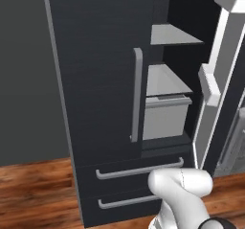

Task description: Retrieve a lemon from the fridge and place it on the cutting board with the fish.

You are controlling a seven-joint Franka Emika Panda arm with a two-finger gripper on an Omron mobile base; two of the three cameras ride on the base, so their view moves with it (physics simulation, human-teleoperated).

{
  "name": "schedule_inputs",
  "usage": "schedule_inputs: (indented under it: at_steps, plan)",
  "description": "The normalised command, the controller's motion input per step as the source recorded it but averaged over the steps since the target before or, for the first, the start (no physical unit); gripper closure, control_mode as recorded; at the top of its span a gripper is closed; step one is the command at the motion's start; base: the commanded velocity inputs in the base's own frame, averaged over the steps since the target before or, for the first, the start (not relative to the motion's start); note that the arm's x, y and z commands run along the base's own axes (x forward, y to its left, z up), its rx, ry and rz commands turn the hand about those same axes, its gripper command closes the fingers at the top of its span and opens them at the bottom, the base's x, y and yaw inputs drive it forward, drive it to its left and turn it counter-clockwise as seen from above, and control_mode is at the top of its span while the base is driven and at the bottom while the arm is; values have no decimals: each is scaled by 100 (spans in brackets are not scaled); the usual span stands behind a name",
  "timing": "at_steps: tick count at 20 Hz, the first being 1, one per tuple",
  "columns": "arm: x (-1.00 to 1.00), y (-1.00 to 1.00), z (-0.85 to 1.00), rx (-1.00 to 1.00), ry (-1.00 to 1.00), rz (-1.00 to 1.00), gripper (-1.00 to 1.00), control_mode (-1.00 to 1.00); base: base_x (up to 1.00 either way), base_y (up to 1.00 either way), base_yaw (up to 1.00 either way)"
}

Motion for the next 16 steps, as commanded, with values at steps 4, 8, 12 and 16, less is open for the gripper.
schedule_inputs:
  at_steps: [4,8,12,16]
  plan:
    - [-60,17,19,-6,-5,0,-100,-100,0,0,0]
    - [-50,29,52,-18,0,0,-100,-100,0,0,0]
    - [-41,31,37,-22,4,-8,-100,-100,0,0,0]
    - [-4,85,2,-40,34,-24,-100,-100,0,0,0]
